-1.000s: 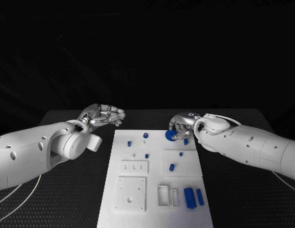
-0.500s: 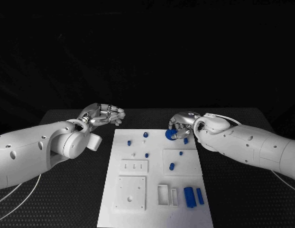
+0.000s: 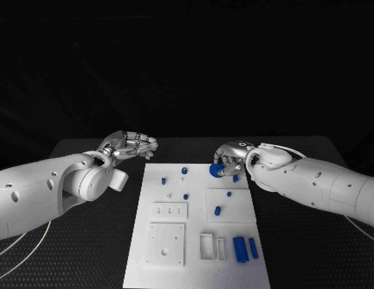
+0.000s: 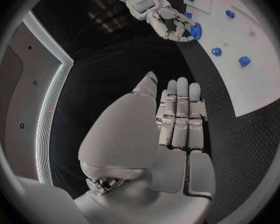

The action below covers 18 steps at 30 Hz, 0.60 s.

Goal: Assemble the parts on the task board

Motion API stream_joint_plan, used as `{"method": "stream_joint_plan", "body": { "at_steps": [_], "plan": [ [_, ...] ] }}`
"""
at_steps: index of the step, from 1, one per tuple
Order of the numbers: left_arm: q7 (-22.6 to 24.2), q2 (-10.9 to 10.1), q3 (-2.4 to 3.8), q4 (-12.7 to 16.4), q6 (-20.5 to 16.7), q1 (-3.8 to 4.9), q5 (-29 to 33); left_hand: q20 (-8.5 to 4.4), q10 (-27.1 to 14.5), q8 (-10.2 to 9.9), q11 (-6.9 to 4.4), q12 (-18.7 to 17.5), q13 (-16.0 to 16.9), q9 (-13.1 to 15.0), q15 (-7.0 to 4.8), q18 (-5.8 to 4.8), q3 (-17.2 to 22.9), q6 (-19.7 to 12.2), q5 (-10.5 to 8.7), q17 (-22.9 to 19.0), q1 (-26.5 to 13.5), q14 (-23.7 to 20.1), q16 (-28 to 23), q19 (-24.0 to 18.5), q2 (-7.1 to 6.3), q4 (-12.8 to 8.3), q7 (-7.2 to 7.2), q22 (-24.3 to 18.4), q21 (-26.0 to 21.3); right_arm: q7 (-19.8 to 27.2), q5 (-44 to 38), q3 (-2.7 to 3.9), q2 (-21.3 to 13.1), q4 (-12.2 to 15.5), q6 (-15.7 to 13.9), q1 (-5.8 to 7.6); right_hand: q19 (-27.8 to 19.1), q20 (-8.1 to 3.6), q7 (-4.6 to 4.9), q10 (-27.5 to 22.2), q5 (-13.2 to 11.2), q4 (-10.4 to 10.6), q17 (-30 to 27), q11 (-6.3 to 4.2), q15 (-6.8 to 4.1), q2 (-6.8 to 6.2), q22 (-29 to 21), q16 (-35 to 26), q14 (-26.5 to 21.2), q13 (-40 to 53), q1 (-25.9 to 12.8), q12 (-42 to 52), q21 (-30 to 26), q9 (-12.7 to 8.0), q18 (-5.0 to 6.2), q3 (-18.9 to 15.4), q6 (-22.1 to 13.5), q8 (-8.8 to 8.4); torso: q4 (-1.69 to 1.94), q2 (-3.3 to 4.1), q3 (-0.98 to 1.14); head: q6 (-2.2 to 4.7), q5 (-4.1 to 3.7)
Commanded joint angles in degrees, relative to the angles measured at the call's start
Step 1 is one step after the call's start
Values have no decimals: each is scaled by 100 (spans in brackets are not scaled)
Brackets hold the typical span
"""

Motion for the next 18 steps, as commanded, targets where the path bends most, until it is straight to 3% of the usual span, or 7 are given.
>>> {"method": "stream_joint_plan", "body": {
  "at_steps": [1, 4, 7, 14, 18],
  "plan": [
    [16, 5, 4, 18, 79, 5, -29, -8, 15, -8, 31, -20, -9, -7, 25, 114, -38, 6, -27, 7, 25, -10, -23, -45, 26, -1, 6, 103, 30, -188, -160, -114, -27, -33, 863, -179, -32, -9, 82, -47, 281, -46, -20, -5, -17, 15, 101, 37, -29, -20, 13, 38, 16, -4, 114, 71, 85, 10, 6, -1, -1, -6, -6],
    [13, 3, 4, 16, 71, 5, -30, -8, 15, -8, 31, -20, -9, -7, 25, 114, -37, 6, -27, 8, 26, -10, -24, -45, 27, -1, 6, 103, 31, -190, -224, -115, -32, -29, 882, -181, -34, -6, 61, -45, 777, -106, -45, -18, -30, 78, 100, 61, -32, -43, 94, 62, 25, 7, 114, 303, 152, 44, 5, -2, 1, -4, -9],
    [12, 1, 4, 19, 69, 5, -30, -8, 15, -8, 31, -21, -9, -7, 25, 114, -37, 6, -27, 8, 25, -10, -24, -45, 28, -1, 6, 103, 31, -193, -387, -116, -33, -28, 858, -183, -28, -5, 26, -30, 1050, -173, -61, -49, -53, 164, 103, 89, -26, -56, 128, 91, 45, 33, 114, 465, 272, 107, 4, -2, -3, -3, -16],
    [10, -7, 4, 28, 67, 6, -33, -8, 16, -7, 30, -21, -9, -8, 25, 114, -37, 6, -27, 9, 25, -10, -25, -45, 29, -1, 6, 103, 31, -199, -584, -118, -30, -11, 676, -183, -4, -11, -48, 19, 1059, -235, -86, -117, -106, 288, 104, 129, -9, -62, 138, 154, 83, 89, 114, 633, 500, 225, 6, -1, -4, -6, -23],
    [5, -13, 4, 33, 59, 6, -34, -8, 16, -7, 31, -21, -9, -8, 26, 114, -38, 6, -27, 9, 23, -10, -25, -46, 30, 0, 6, 103, 31, -196, -665, -118, -30, 29, 596, -183, 16, -17, -60, 43, 1052, -254, -98, -129, -120, 242, 104, 147, 5, -66, 91, 179, 103, 98, 114, 628, 526, 236, 9, -2, -5, -1, -28]
  ]
}}
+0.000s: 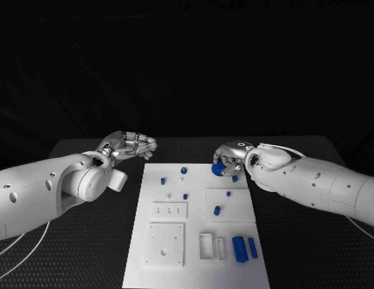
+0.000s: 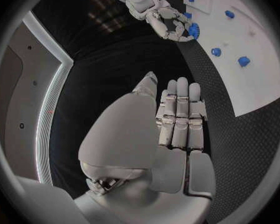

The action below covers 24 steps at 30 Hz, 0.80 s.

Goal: Assemble the parts on the task board

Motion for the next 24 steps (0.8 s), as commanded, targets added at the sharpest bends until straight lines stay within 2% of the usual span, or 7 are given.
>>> {"method": "stream_joint_plan", "body": {
  "at_steps": [1, 5, 10, 16, 17, 24],
  "plan": [
    [18, -2, 4, 23, 60, 5, -27, -8, 17, -7, 30, -21, -9, -8, 26, 115, -38, 6, -27, 7, 23, -10, -25, -46, 30, 0, 6, 104, 31, -199, -415, -115, -6, -3, 603, -179, 36, -30, -58, 12, -28, -28, -12, -42, -39, 33, 104, 37, 15, -9, -68, 44, 43, 7, 101, -1, 530, 32, 5, -1, -1, 4, -7],
    [11, -5, 4, 30, 69, 6, -36, -7, 17, -8, 30, -22, -8, -9, 26, 115, -39, 6, -28, 7, 21, -10, -26, -46, 30, 1, 7, 104, 31, -188, -430, -115, -19, 39, 524, -179, 87, -52, -70, 57, -21, 7, -32, -57, -54, -65, 97, 63, 50, -11, -155, 88, 75, 25, 101, -107, 560, 47, 4, 1, -2, 11, -12],
    [8, -8, 5, 35, 66, 8, -38, -7, 17, -8, 31, -22, -8, -9, 26, 114, -40, 5, -29, 8, 18, -10, -26, -46, 29, 2, 7, 104, 32, -216, -378, -115, -25, 30, 419, -179, 96, -65, -68, 57, -13, 24, -48, -57, -58, -127, 90, 69, 56, -19, -202, 97, 78, 27, 101, -180, 538, 33, -1, -2, -3, 29, -20],
    [-1, -15, 5, 33, 78, 8, -39, -6, 17, -8, 31, -24, -9, -9, 27, 113, -42, 4, -29, 9, 10, -10, -27, -47, 30, 4, 8, 103, 32, -290, -373, -115, -67, 55, 62, -179, 93, -81, 27, -4, -84, -14, -77, 28, 3, -332, 81, 65, 23, -30, -309, 100, 74, -52, 101, -452, 192, -159, 4, 0, 1, 26, -19],
    [-1, -15, 5, 30, 79, 8, -39, -6, 17, -9, 32, -24, -9, -10, 27, 113, -42, 4, -30, 9, 9, -11, -28, -48, 30, 4, 8, 103, 32, -307, -373, -115, -85, 74, 6, -179, 75, -80, 77, -52, -84, -61, -83, 72, 43, -407, 77, 60, -7, -29, -326, 100, 64, -87, 101, -578, 44, -237, 5, 0, 3, 25, -19],
    [1, -20, 5, 36, 78, 8, -40, -6, 16, -9, 32, -26, -9, -10, 28, 113, -43, 3, -30, 9, 5, -12, -29, -49, 30, 4, 8, 103, 32, -332, -384, -114, -145, 145, -11, -177, 18, -55, 137, -159, -84, -129, -87, 135, 99, -480, 67, 64, -88, -25, -289, 127, 25, -120, 101, -782, -111, -308, -1, -1, 3, 39, -23]
  ]
}}
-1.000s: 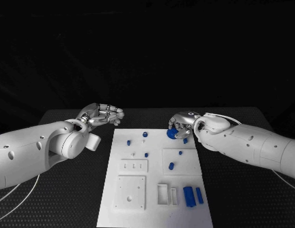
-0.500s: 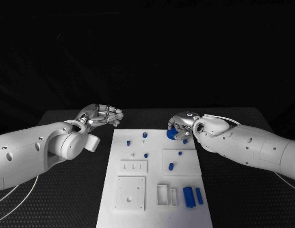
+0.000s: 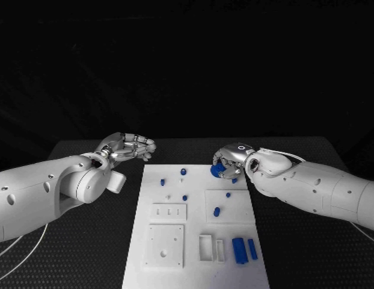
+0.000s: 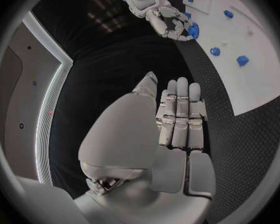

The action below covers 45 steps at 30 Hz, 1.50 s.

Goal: Assemble the parts on the task board

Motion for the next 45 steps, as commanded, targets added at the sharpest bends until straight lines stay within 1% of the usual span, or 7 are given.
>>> {"method": "stream_joint_plan", "body": {
  "at_steps": [1, 13, 22, 31, 36, 42, 45],
  "plan": [
    [24, 3, 4, 18, 76, 7, -24, -6, 16, -9, 32, -26, -9, -5, 28, 114, -44, 3, -31, 9, 5, -12, -30, -49, 30, 4, 8, 105, 32, -209, -158, -70, -41, -23, 405, -104, -48, 9, 39, -108, -15, 3, -8, 72, 24, -60, 68, 21, -19, 0, 20, 28, -18, 12, 93, -47, -13, -35, -3, 0, 3, 8, -4],
    [25, -4, 4, 20, 78, 7, -25, -6, 16, -10, 32, -28, -9, -6, 28, 114, -43, 3, -31, 10, 4, -13, -32, -50, 31, 2, 8, 104, 32, -218, -158, -67, -109, 34, 287, -104, -59, 22, 46, -137, 79, 7, -8, 78, 31, -56, 67, 37, -44, -8, 62, 54, -27, 12, 93, -77, -16, -28, -1, 2, 4, 13, -13],
    [27, -8, 5, 18, 79, 7, -26, -6, 17, -9, 32, -29, -9, -6, 28, 115, -41, 4, -31, 11, 5, -13, -33, -51, 33, 0, 8, 104, 33, -208, -130, -64, -129, 85, 70, -104, -73, 35, 68, -184, 67, 6, -11, 99, 47, -129, 65, 46, -80, -21, 82, 71, -39, -9, 93, -111, -102, -68, 3, 1, 4, 24, -22],
    [29, -4, 5, 16, 86, 7, -28, -7, 19, -8, 31, -29, -8, -6, 27, 116, -39, 5, -30, 12, 9, -13, -34, -52, 34, -2, 7, 104, 33, -222, -39, -44, -155, 110, 109, -103, -71, 37, 71, -190, 57, 11, -8, 102, 51, -124, 65, 55, -85, -23, 92, 83, -38, -9, 93, -117, -101, -65, 4, 1, 2, 26, -24],
    [26, -13, 5, 14, 84, 7, -30, -7, 20, -8, 30, -30, -8, -6, 27, 116, -39, 5, -30, 13, 10, -13, -35, -53, 35, -3, 6, 104, 33, -197, 8, -15, -204, 196, 50, -102, -70, 40, 72, -193, 73, 20, -6, 103, 52, -131, 66, 62, -89, -24, 87, 92, -37, -8, 93, -128, -98, -60, 0, 2, 4, 17, -20],
    [28, -23, 5, 24, 85, 7, -34, -7, 21, -8, 30, -30, -8, -6, 27, 116, -38, 6, -30, 14, 12, -13, -36, -53, 34, -3, 6, 103, 33, -202, 28, 82, -278, 328, 37, -71, -75, 45, 76, -207, 103, 26, -5, 107, 55, -153, 68, 70, -101, -29, 67, 104, -39, -11, 93, -161, -113, -65, -7, 1, 1, 22, -24],
    [28, -26, 6, 32, 86, 7, -36, -7, 21, -8, 30, -30, -8, -6, 27, 116, -38, 6, -31, 14, 13, -13, -36, -54, 33, -3, 6, 103, 34, -211, 28, 89, -300, 325, 41, -48, -76, 47, 77, -211, 109, 27, -5, 108, 57, -154, 68, 72, -105, -31, 62, 107, -39, -11, 93, -171, -116, -65, -7, 1, 2, 24, -42]
  ]
}}
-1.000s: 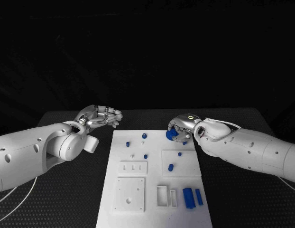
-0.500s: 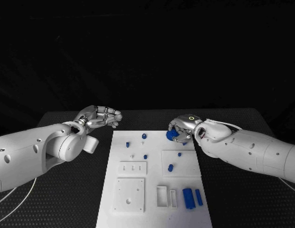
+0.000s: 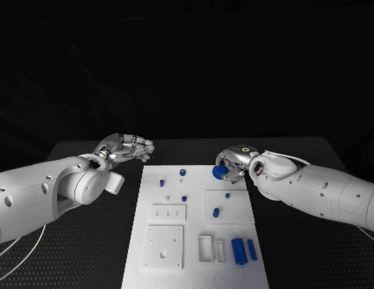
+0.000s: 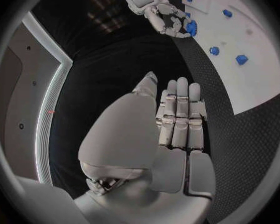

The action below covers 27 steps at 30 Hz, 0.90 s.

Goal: Assemble the parts on the task board

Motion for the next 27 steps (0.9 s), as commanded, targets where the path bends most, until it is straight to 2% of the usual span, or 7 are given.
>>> {"method": "stream_joint_plan", "body": {
  "at_steps": [1, 8, 18, 27],
  "plan": [
    [34, 1, 6, 25, 82, 7, -24, 15, 21, -8, 30, -31, -8, -8, 27, 104, -39, 6, -31, 6, 13, -12, -36, -32, 32, -3, 6, 101, 34, -66, -2, 6, -25, 0, 160, 15, -25, -5, 52, -125, 25, 3, 0, 63, -1, -53, 68, 41, -51, -7, -1, 22, -35, -8, 94, -46, -10, -3, -5, 0, -2, 8, -23],
    [29, -4, 6, 25, 82, 8, -25, 15, 21, -8, 30, -31, -8, -8, 27, 104, -38, 6, -31, 6, 14, -12, -37, -32, 32, -3, 6, 101, 34, -64, 21, 8, -28, -7, 198, 15, -42, 2, 70, -155, 52, -7, 0, 80, 14, -62, 69, 45, -78, -16, -24, 31, -43, -19, 94, -102, -60, -24, 4, -1, 7, 1, -34],
    [27, 6, 6, 11, 86, 8, -33, 16, 21, -8, 30, -33, -8, -9, 28, 104, -39, 5, -32, 8, 14, -12, -38, -33, 31, -2, 6, 100, 34, -77, 11, 8, -24, -9, 275, 15, -71, 14, 93, -205, 54, -22, 2, 103, 37, -58, 70, 54, -121, -27, -20, 48, -56, -28, 94, -156, -109, -41, 7, 3, 3, -4, -47],
    [27, 6, 6, 16, 91, 8, -33, 16, 22, -8, 31, -34, -8, -9, 28, 104, -38, 5, -32, 9, 12, -12, -39, -33, 32, 0, 6, 100, 35, -85, -29, 7, 13, -72, 485, 15, -63, 16, 28, -189, -63, 26, 2, 44, -11, 39, 82, 108, -115, -50, 26, 119, -37, 26, 94, -155, 113, 96, 11, 0, -1, -20, -63]
  ]
}}
